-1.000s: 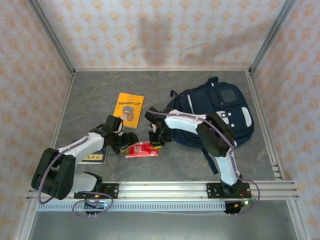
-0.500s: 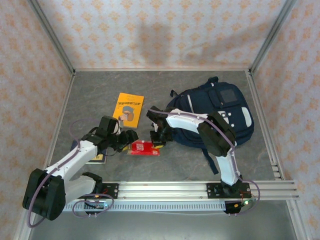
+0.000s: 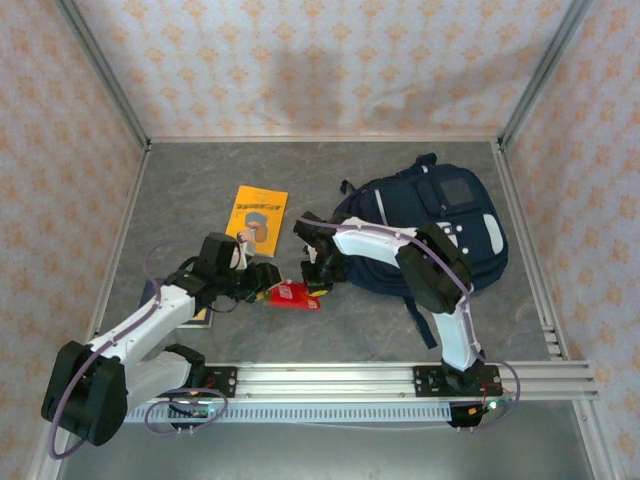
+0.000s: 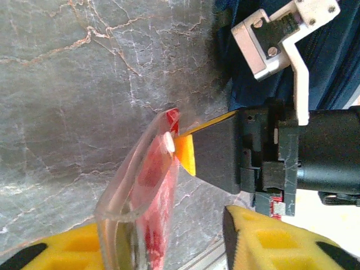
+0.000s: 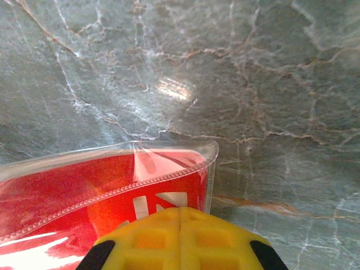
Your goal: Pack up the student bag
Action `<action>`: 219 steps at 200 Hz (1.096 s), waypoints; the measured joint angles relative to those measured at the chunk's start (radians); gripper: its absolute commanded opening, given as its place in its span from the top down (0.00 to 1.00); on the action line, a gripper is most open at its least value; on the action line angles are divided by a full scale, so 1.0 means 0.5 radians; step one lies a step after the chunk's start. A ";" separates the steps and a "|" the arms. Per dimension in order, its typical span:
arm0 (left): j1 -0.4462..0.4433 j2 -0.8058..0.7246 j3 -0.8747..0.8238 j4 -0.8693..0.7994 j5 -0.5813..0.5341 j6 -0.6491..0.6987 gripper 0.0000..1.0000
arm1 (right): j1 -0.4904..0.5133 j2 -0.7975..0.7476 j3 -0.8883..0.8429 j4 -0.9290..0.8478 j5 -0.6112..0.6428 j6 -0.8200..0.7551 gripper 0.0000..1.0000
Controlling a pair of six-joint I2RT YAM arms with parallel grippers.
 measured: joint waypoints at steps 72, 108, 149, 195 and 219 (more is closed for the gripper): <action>-0.013 0.027 0.050 -0.071 -0.089 0.060 1.00 | -0.002 -0.047 -0.006 -0.014 0.166 -0.010 0.68; -0.013 0.028 0.195 -0.217 -0.147 0.118 1.00 | -0.046 -0.288 0.025 -0.108 0.360 -0.091 0.48; -0.013 0.042 0.480 -0.381 -0.216 0.201 1.00 | -0.199 -0.675 0.389 -0.339 0.735 -0.241 0.36; -0.013 0.115 0.740 -0.521 -0.306 0.270 1.00 | -0.532 -0.686 0.533 -0.539 1.175 -0.353 0.28; -0.013 0.163 0.791 -0.536 -0.323 0.271 1.00 | -0.626 -0.581 0.508 -0.581 1.305 -0.362 0.20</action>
